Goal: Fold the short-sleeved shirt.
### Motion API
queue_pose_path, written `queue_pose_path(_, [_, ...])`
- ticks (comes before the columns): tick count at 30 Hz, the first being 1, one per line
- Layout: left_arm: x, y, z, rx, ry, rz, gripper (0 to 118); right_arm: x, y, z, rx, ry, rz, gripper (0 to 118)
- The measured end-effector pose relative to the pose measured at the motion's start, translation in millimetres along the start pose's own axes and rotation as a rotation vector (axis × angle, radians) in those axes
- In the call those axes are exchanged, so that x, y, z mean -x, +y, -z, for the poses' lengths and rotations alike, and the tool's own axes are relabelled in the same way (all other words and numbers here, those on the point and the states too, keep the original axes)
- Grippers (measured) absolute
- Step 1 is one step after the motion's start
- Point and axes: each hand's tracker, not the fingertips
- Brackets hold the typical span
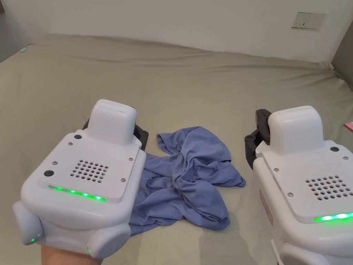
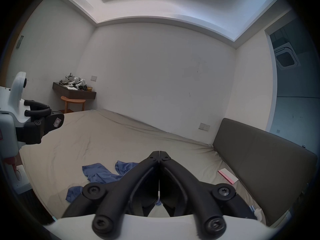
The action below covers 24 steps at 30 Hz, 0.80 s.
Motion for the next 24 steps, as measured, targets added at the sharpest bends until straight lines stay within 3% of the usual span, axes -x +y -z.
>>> queue_pose_path(8, [9.6, -97.0, 63.0, 0.420, -0.058, -0.093, 2, -11.0, -32.9, 21.0, 0.090, 0.008, 0.010, 2])
queue_pose_path(9, [10.7, -112.3, 70.4, 0.492, -0.056, -0.099, 18, -12.7, -36.0, 23.0, 0.098, 0.004, 0.010, 2])
queue_pose_path(12, [15.7, -168.9, 95.9, 0.686, -0.098, -0.189, 102, -20.3, -45.4, 30.0, 0.123, -0.005, 0.022, 2])
queue_pose_path(13, [15.4, -182.1, 100.7, 0.729, -0.101, -0.208, 114, -22.6, -48.1, 31.8, 0.131, -0.007, 0.027, 2])
queue_pose_path(19, [5.5, -230.4, 117.8, 0.789, -0.056, -0.225, 117, -34.7, -63.3, 40.4, 0.185, -0.022, 0.036, 2])
queue_pose_path(22, [3.7, -232.6, 125.8, 0.831, -0.082, -0.228, 110, -37.8, -68.9, 45.4, 0.212, -0.024, 0.039, 2])
queue_pose_path(24, [-2.0, -226.1, 122.2, 0.804, -0.087, -0.192, 95, -38.6, -72.5, 51.0, 0.228, -0.023, 0.046, 2])
